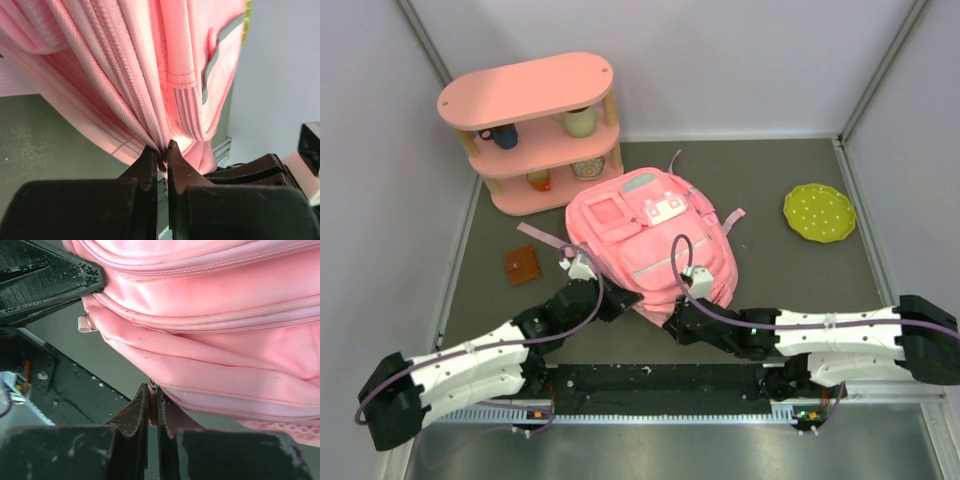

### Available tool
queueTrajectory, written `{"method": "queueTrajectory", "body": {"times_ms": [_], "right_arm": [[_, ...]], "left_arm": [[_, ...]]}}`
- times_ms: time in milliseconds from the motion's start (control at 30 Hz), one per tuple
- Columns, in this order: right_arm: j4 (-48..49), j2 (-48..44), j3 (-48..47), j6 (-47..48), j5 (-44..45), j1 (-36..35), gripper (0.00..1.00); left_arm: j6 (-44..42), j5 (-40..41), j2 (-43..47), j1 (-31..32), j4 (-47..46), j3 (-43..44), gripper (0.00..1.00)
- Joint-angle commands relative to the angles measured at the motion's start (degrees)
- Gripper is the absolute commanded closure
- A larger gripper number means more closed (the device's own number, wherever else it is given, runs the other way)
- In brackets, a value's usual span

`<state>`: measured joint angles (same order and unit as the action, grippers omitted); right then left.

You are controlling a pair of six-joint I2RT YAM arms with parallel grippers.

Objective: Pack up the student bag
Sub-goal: Zip the student bag at the center of the board.

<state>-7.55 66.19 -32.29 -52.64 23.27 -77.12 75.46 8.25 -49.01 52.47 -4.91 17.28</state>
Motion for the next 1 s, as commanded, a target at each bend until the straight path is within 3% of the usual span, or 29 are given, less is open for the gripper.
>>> {"method": "queueTrajectory", "body": {"times_ms": [0, 100, 267, 533, 733, 900, 933, 967], "right_arm": [[-10.1, -7.7, 1.6, -0.7, 5.0, 0.7, 1.0], [-11.6, -10.5, 3.0, -0.4, 4.0, 1.8, 1.0], [-15.8, -11.0, 2.9, 0.2, 2.7, 3.2, 1.0], [-18.5, -11.5, 4.3, -1.2, 1.0, 4.9, 1.0], [-1.7, -7.1, 2.6, 11.2, -20.1, 5.7, 1.0], [4.7, 3.5, -3.5, 15.7, -30.9, 5.6, 1.0], [5.5, 4.7, -4.0, 16.0, -32.4, 5.5, 1.0], [5.9, 6.0, -4.5, 15.9, -33.5, 5.4, 1.0]], "left_arm": [[-3.9, 10.0, 10.0, -2.9, 11.9, 3.5, 1.0], [-6.9, 5.0, 13.5, -8.3, 16.6, 4.3, 1.0], [-10.2, -4.4, 15.1, -15.8, 15.7, 2.8, 1.0], [-16.8, -6.8, 16.6, -23.8, 24.1, 7.8, 1.0], [-23.5, -17.4, 14.5, -33.3, 26.2, 9.6, 1.0], [-27.2, -19.9, 11.1, -35.3, 27.7, 13.2, 1.0], [-27.3, -20.5, 11.2, -35.4, 28.4, 13.4, 0.96], [-27.3, -20.8, 11.6, -35.4, 28.7, 13.3, 0.83]]}}
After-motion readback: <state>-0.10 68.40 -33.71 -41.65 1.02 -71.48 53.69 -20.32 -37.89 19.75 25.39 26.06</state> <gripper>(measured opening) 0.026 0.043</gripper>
